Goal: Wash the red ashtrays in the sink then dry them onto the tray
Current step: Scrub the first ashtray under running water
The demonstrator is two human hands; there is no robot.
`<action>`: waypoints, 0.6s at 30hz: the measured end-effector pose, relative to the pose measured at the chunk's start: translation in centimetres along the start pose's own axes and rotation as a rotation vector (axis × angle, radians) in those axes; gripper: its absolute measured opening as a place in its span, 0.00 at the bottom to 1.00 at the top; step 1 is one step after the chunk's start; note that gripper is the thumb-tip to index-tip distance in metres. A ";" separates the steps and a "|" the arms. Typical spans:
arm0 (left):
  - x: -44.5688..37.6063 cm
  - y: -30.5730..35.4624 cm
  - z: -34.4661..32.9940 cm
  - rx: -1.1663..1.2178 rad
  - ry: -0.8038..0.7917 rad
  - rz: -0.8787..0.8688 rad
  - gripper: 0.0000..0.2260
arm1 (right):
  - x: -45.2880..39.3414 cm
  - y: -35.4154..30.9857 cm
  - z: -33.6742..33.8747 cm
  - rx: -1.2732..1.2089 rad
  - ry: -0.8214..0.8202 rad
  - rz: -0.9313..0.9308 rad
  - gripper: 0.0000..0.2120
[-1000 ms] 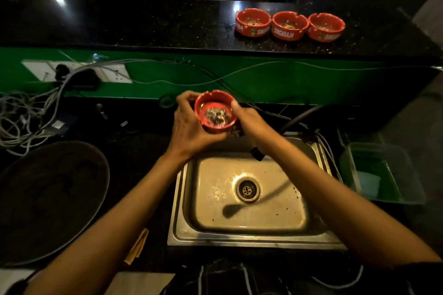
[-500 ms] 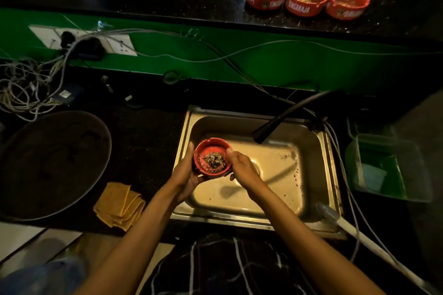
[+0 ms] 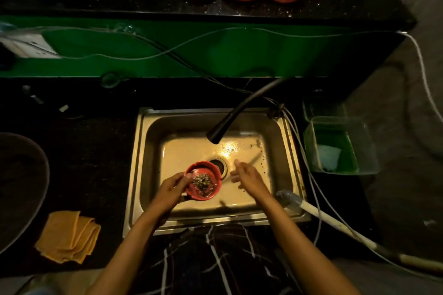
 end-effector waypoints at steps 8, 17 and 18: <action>-0.7 0.1 0.7 0.072 0.169 0.011 0.10 | -7.5 0.5 12.5 0.427 0.269 0.015 0.19; 0.8 2.5 2.3 0.091 0.252 0.003 0.10 | -13.1 -0.6 13.3 0.688 0.101 0.087 0.37; 0.8 2.5 2.5 0.098 0.267 0.011 0.11 | -13.4 -0.7 13.1 0.726 0.085 0.078 0.37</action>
Point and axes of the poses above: each hand's wrist, its own x-axis away from the middle knuckle, its own z-axis out of the back of the hand, y = z × x, the point moved 2 cm from there along -x, towards the middle knuckle, and after that the axes turned 15 degrees about z, right-handed, at the moved point
